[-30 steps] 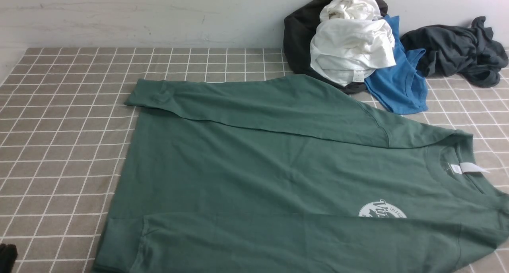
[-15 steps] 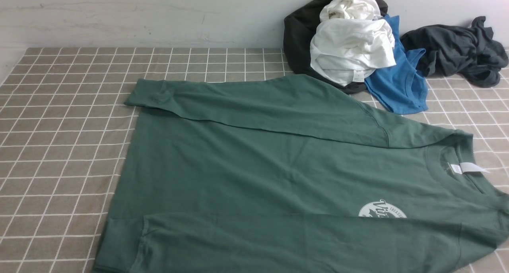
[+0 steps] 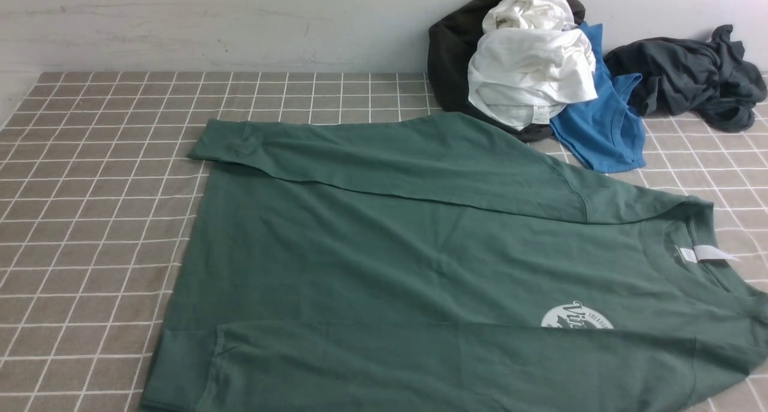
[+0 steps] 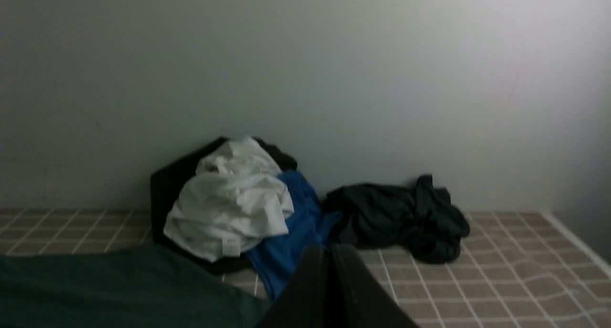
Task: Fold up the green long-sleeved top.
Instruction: Use the left arm to clamp the cuff closest to it
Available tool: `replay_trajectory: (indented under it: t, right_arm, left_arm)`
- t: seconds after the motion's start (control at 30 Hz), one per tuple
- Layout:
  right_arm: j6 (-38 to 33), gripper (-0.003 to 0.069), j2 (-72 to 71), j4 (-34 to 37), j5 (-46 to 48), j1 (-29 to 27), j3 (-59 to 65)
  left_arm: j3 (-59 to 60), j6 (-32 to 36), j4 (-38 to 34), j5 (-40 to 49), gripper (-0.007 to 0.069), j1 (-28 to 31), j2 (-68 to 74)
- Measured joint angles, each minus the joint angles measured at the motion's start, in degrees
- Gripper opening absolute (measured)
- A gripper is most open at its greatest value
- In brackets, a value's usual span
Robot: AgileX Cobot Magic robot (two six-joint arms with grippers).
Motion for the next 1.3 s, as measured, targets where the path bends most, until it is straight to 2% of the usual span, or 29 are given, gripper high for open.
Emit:
replay_trajectory:
  t: [0.17, 0.2, 0.3, 0.4, 0.5, 0.6, 0.7, 0.83, 1.0, 1.07, 1.3]
  right_arm:
    - [-2.9, -0.0011, 11.9, 8.5, 11.7, 0.6, -0.3]
    - [-7.4, -0.0011, 18.1, 13.3, 15.9, 2.0, -0.3]
    - [-16.4, -0.0010, 25.1, 20.5, 17.1, 5.3, -0.3]
    - [-27.7, -0.0010, 31.2, 28.0, 16.0, 10.1, -1.0]
    - [-34.9, -0.0010, 35.6, 32.6, 15.4, 12.9, -2.8]
    - [-40.1, -0.0010, 39.2, 36.1, 15.1, 14.6, -4.8]
    - [-42.9, -0.0010, 42.2, 39.6, 15.1, 15.0, -6.1]
    - [-43.4, -0.0010, 43.6, 41.4, 15.2, 15.0, -6.3]
    - [-43.8, -0.0010, 43.7, 42.2, 15.0, 15.0, -6.4]
    - [-43.8, -0.0010, 43.7, 42.3, 15.0, 15.0, -6.4]
    - [-44.9, -0.0010, 43.7, 42.4, 14.6, 15.0, -6.4]
  left_arm:
    - [-1.0, 1.7, -7.2, 15.4, -0.0007, 0.0, 13.4]
    - [-1.0, 4.4, -9.9, 21.3, -0.0003, 0.0, 19.7]
    - [-1.0, 7.5, -12.3, 24.4, 0.0030, 0.0, 28.3]
    - [-1.1, 9.7, -14.0, 22.8, 0.0113, 0.0, 36.3]
    - [-1.3, 10.1, -14.4, 18.9, 0.0203, 0.0, 41.5]
    - [-1.6, 10.6, -15.3, 14.4, 0.0285, 0.0, 46.4]
    - [-1.7, 11.4, -16.6, 11.6, 0.0311, 0.0, 51.0]
    - [-1.7, 11.9, -16.9, 9.6, 0.0283, 0.0, 54.9]
    - [-1.8, 12.2, -17.0, 8.0, 0.0132, 0.0, 56.3]
    - [-1.8, 13.1, -17.3, 8.0, 0.0041, 0.0, 55.9]
    - [-4.1, 14.0, -17.4, 10.9, 0.0016, 0.0, 51.1]
